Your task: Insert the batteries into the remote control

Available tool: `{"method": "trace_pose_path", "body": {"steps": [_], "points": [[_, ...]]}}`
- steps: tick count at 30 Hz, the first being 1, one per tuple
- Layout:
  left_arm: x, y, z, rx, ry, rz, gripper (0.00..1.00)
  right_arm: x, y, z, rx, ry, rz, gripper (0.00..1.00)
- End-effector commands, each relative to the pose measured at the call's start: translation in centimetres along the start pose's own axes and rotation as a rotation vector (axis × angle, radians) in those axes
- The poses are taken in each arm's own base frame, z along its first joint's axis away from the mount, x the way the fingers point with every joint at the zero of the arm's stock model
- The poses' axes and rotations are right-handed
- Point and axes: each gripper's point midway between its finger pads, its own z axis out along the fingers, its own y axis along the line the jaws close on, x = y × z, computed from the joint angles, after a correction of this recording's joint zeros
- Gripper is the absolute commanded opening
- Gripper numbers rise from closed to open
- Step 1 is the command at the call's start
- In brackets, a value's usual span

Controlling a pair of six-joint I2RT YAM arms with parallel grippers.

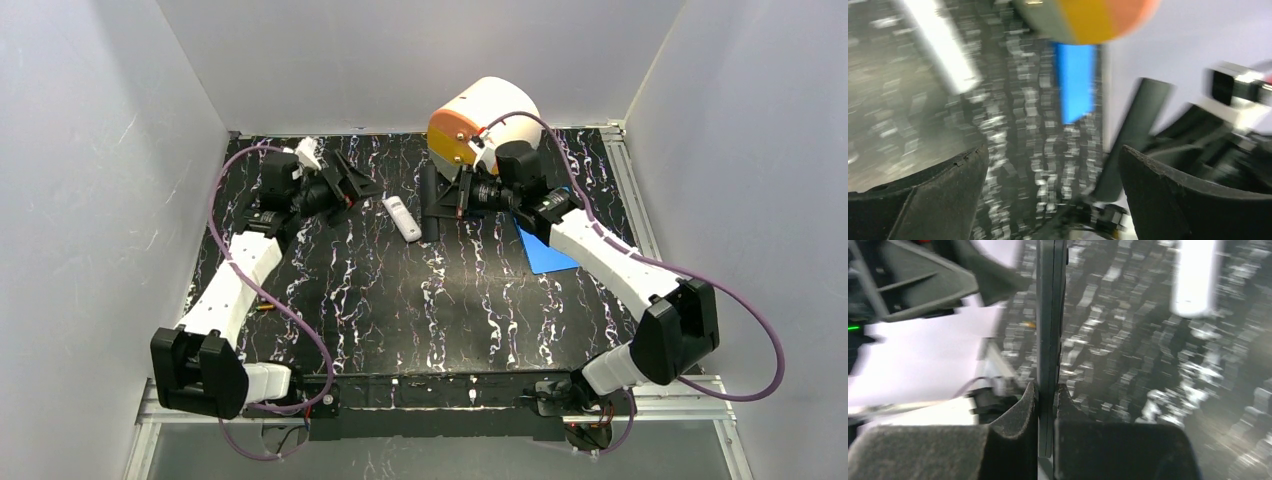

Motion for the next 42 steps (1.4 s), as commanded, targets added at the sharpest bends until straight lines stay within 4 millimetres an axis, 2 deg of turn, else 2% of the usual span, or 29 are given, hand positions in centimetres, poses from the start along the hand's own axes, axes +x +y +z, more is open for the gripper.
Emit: {"method": "trace_pose_path", "body": {"steps": [1, 5, 9, 13, 15, 20, 21, 23, 26, 28, 30, 32, 34, 37, 39, 42], "points": [[2.8, 9.8, -5.1, -0.493, 0.086, 0.15, 0.98, 2.9, -10.0, -2.8, 0.542, 0.138, -0.267, 0.01], [3.8, 11.4, -7.3, -0.601, 0.116, 0.181, 0.99, 4.5, -15.0, -2.8, 0.784, 0.212, -0.348, 0.01], [5.0, 10.8, -7.8, -0.565, 0.131, 0.145, 0.98, 5.6, -19.2, -3.0, 1.028, 0.295, -0.414, 0.01], [6.5, 10.1, -8.5, -0.535, 0.166, 0.114, 0.98, 5.1, -22.5, -4.2, 1.284, 0.337, -0.509, 0.01], [7.2, 10.1, -9.2, -0.548, 0.19, 0.098, 0.98, 5.5, -23.6, -4.2, 1.338, 0.365, -0.533, 0.01], [8.5, 9.8, -11.0, -0.576, 0.214, 0.081, 0.98, 7.1, -24.9, -3.3, 1.386, 0.432, -0.545, 0.01], [8.5, 9.6, -11.4, -0.578, 0.209, 0.081, 0.98, 7.7, -25.1, -3.0, 1.384, 0.453, -0.543, 0.04], [8.9, 9.0, -11.8, -0.556, 0.209, 0.083, 0.98, 8.7, -25.3, -2.3, 1.371, 0.484, -0.534, 0.17], [9.1, 7.9, -12.3, -0.514, 0.19, 0.083, 0.98, 10.1, -25.0, -1.0, 1.298, 0.503, -0.482, 0.4], [9.1, 7.3, -12.7, -0.508, 0.184, 0.084, 0.98, 10.0, -24.0, -0.3, 1.243, 0.46, -0.446, 0.53], [8.8, 7.0, -13.5, -0.533, 0.179, 0.094, 0.98, 9.2, -22.3, 0.3, 1.184, 0.397, -0.415, 0.64], [8.0, 6.4, -14.3, -0.551, 0.143, 0.128, 0.99, 7.7, -19.9, 0.4, 1.119, 0.31, -0.401, 0.7], [6.9, 5.3, -14.7, -0.513, 0.077, 0.188, 0.99, 5.9, -16.9, -0.7, 1.05, 0.194, -0.399, 0.74], [5.0, 4.2, -16.0, -0.537, -0.034, 0.23, 0.98, 3.3, -13.5, -4.1, 0.999, -0.021, -0.395, 0.77], [4.3, 3.7, -17.1, -0.556, -0.103, 0.23, 0.99, 1.7, -11.9, -8.0, 1.014, -0.176, -0.389, 0.8], [3.5, 2.5, -18.2, -0.516, -0.208, 0.248, 0.99, -0.3, -9.7, -15.0, 1.053, -0.417, -0.386, 0.85]]}}
